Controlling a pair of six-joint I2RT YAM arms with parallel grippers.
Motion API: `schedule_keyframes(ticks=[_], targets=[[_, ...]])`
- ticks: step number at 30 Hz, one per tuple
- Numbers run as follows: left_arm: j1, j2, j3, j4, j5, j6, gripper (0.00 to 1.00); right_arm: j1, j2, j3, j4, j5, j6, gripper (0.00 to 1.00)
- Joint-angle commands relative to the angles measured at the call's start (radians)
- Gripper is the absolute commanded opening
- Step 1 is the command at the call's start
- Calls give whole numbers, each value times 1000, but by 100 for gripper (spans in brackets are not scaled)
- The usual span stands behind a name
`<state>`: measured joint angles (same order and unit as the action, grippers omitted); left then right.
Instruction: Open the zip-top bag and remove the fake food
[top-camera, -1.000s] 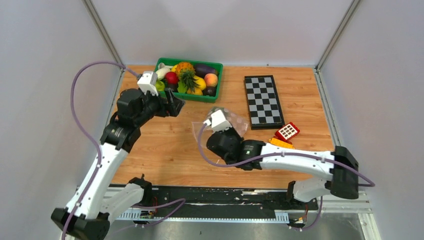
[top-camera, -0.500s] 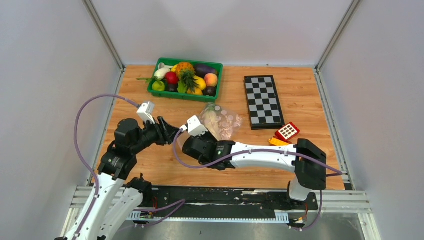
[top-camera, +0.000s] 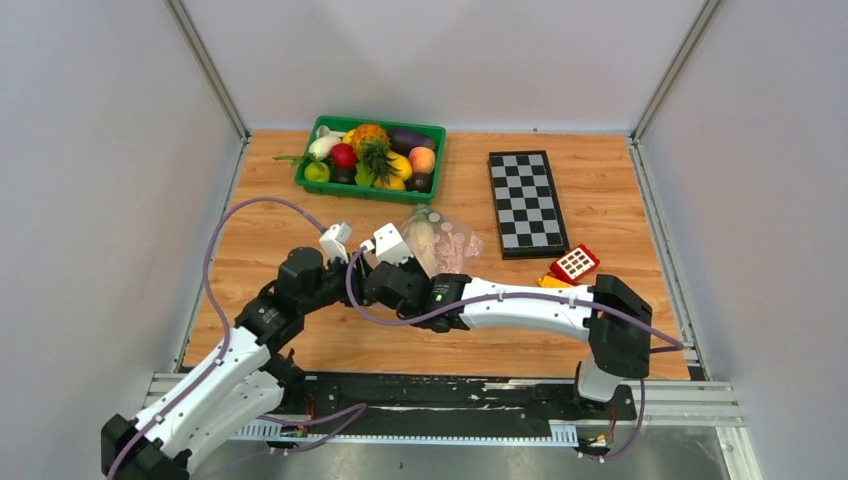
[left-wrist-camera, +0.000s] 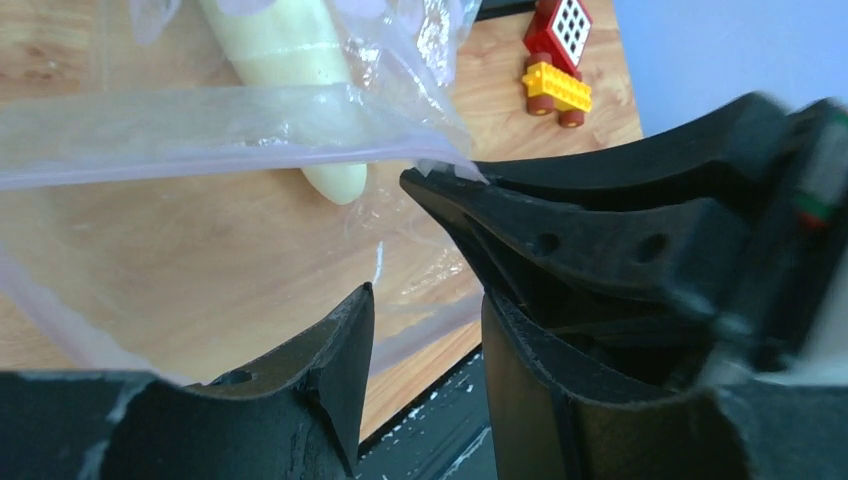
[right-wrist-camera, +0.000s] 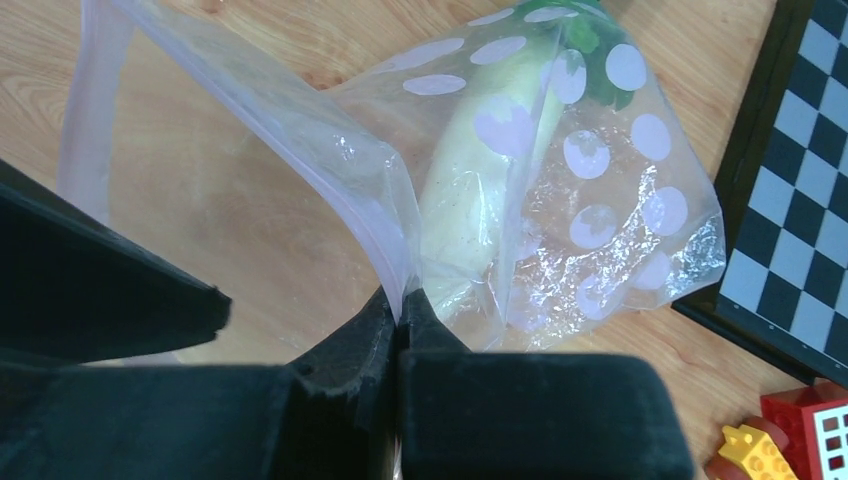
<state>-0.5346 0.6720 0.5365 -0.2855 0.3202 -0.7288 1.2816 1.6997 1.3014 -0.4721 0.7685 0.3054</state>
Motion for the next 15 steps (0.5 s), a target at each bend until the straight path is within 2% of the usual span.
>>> schedule_keyframes(ticks=[1,10,15], targets=[[-63,65,-59,183,-110,-66,51,-10,-59,20,62,-63,43,0],[-133,249,-102,421,-243,-122,56,-24,-102,0,61,-129,96,0],[-151,342,-110,484,-317,-143,67,-31,-125,-2,73,-190,119,0]])
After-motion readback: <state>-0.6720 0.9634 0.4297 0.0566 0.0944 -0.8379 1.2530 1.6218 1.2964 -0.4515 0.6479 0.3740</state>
